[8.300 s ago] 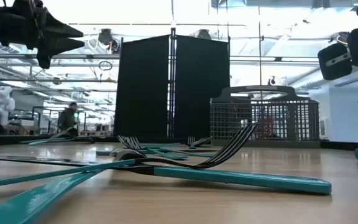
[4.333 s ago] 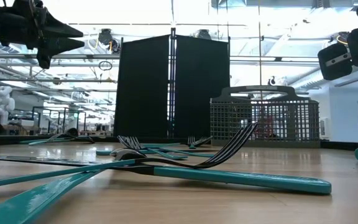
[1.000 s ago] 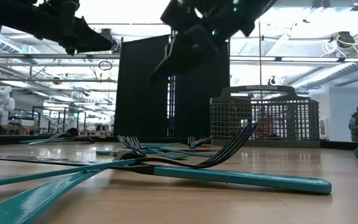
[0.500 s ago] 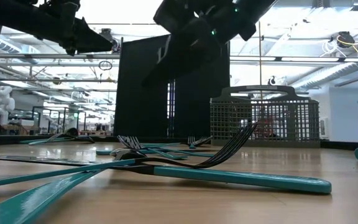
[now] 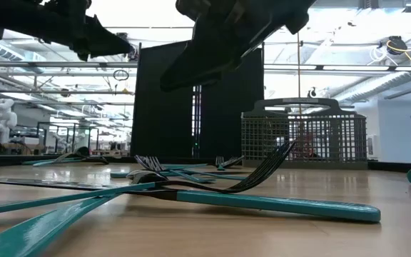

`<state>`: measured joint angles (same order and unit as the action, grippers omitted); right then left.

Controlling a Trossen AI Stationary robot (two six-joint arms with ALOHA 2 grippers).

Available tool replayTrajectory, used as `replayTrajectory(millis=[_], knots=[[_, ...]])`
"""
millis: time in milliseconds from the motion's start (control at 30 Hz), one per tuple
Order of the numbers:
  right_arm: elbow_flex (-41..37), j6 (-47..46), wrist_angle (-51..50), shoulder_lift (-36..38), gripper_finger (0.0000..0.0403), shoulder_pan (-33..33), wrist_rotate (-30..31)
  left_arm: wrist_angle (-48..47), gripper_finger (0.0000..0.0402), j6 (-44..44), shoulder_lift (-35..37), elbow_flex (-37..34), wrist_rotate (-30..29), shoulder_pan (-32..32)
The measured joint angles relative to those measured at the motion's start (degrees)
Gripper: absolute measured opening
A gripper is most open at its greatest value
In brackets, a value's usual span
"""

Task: Sort silverware
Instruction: Put the blue knife into the right of the blue utensil organizer

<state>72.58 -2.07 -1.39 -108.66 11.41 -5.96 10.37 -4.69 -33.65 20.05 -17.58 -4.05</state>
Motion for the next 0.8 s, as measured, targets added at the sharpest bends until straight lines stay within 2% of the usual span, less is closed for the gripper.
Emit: replayTrajectory(millis=[133,333,567,700,800], knots=[[0.00,-6.31,1.24,0.00,0.0073,3.31,2.08,2.03,0.0128,4.62,0.02,0.00,7.63,0.04],[0.00,-11.61,2.43,-0.84,0.0073,9.56,10.63,-1.46,0.0128,11.99,-0.71,0.00,17.17,0.35],[1.83,-18.88,9.15,-7.43,0.0073,13.85,11.88,-3.42,0.0128,16.43,-4.02,-0.02,18.96,6.03],[7.63,-19.79,3.05,-10.57,0.0073,15.99,11.86,-3.21,0.0128,17.80,-6.90,-0.02,19.01,11.42],[13.04,-19.82,-6.32,-11.98,0.0073,17.15,12.37,-2.86,0.0128,17.87,-9.09,-0.02,18.96,15.00]])
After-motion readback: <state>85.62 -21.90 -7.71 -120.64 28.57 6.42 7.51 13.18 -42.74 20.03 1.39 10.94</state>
